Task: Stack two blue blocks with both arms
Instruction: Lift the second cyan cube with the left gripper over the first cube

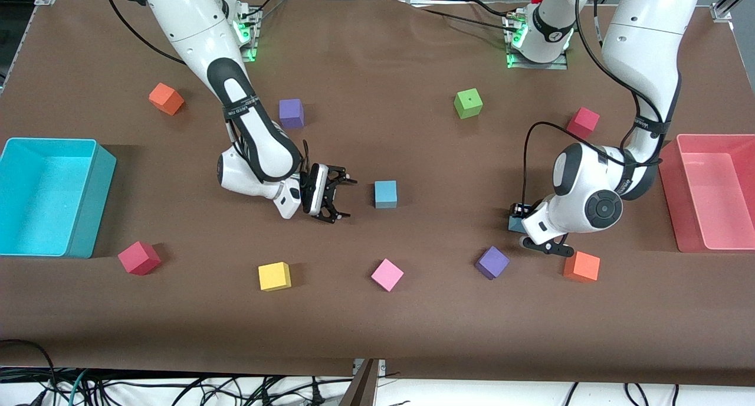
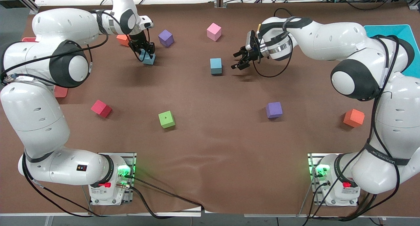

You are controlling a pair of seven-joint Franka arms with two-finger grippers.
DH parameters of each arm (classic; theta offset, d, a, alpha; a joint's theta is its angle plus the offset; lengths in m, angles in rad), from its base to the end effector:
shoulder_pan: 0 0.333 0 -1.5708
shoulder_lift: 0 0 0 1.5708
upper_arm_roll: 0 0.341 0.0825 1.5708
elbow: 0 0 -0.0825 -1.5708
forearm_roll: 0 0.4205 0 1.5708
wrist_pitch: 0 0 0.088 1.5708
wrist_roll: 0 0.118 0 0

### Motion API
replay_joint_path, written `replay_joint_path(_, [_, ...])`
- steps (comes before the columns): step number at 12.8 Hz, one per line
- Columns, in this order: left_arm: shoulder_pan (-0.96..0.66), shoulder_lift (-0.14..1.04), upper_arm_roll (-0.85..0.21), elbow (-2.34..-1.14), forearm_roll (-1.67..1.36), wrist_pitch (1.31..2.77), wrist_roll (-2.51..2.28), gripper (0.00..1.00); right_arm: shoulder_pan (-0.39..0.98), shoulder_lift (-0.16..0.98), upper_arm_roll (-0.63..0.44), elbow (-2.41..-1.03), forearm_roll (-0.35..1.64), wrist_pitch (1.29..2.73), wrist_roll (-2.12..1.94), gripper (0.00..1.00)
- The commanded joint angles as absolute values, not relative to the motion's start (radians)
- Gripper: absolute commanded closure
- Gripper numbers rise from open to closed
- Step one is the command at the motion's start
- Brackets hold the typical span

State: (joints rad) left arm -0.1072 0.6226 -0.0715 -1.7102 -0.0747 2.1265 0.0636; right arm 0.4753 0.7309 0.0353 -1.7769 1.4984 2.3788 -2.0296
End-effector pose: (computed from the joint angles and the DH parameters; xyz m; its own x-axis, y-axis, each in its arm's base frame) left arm 0.6783 -0.1229 0.1990 0.9606 -0.1932 -0.1997 -0.1743 -0.9787 0.1085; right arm 0.5941 0.3518 0.1240 0.2803 0.5712 0.7714 0.9599 -0.1685 -0.2240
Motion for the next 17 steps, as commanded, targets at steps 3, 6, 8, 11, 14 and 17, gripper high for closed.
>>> replay_joint_path(3, [-0.11, 0.562, -0.148, -1.644, -0.189, 1.978, -0.077, 0.86, 0.48, 0.749, 0.04, -1.77, 1.559, 2.362, -2.106, 0.0])
replay_joint_path(6, [-0.145, 0.568, -0.247, -1.592, -0.186, 1.976, -0.375, 0.86, 0.494, 0.772, 0.041, -1.756, 1.56, 2.368, -2.108, 0.0])
replay_joint_path(8, [-0.231, 0.595, -0.247, -1.527, -0.189, 1.977, -0.57, 0.86, 0.5, 0.787, 0.041, -1.737, 1.562, 2.37, -2.106, 0.0])
replay_joint_path(11, [-0.359, 0.659, -0.247, -1.438, -0.204, 1.986, -0.855, 0.86, 0.521, 0.796, 0.038, -1.726, 1.635, 2.368, -2.117, 0.0])
replay_joint_path(14, [-0.402, 0.71, -0.247, -1.378, -0.204, 2.046, -1.095, 0.86, 0.522, 0.802, 0.038, -1.713, 1.637, 2.368, -2.123, 0.0])
replay_joint_path(17, [-0.434, 0.739, -0.248, -1.378, -0.207, 2.126, -1.21, 0.85, 0.522, 0.802, 0.038, -1.713, 1.637, 2.367, -2.14, 0.0])
